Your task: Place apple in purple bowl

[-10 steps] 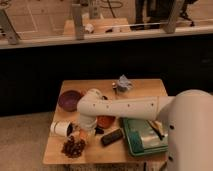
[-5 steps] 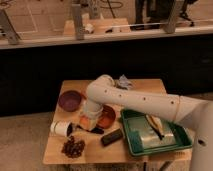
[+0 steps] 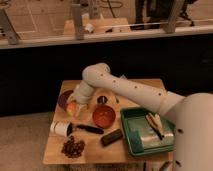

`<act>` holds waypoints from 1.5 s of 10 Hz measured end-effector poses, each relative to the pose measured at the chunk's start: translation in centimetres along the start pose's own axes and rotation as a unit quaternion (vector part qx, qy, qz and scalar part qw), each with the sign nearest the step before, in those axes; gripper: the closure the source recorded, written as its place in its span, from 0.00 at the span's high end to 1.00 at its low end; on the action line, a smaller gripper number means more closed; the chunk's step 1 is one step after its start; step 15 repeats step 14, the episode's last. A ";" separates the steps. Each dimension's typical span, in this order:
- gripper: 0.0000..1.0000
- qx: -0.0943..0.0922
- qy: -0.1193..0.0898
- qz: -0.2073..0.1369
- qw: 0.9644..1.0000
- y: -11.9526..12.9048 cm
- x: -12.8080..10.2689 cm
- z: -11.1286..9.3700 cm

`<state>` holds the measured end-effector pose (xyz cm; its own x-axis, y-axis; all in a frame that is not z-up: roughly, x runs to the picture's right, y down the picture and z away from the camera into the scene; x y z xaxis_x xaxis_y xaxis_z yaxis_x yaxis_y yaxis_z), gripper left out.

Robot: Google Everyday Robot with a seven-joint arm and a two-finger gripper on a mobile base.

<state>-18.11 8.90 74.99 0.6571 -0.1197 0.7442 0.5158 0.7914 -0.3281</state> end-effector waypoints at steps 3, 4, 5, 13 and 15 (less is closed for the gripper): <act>0.40 0.014 -0.027 0.060 0.998 -4.5 -0.4 3.2; 0.47 0.014 -0.028 0.075 0.997 -5.4 0.1 4.0; 0.58 0.015 -0.026 0.094 0.995 -6.4 1.1 4.9; 0.80 0.026 -0.014 0.158 0.987 -8.4 6.7 5.8; 0.80 0.028 -0.018 0.159 0.987 -8.3 6.8 5.6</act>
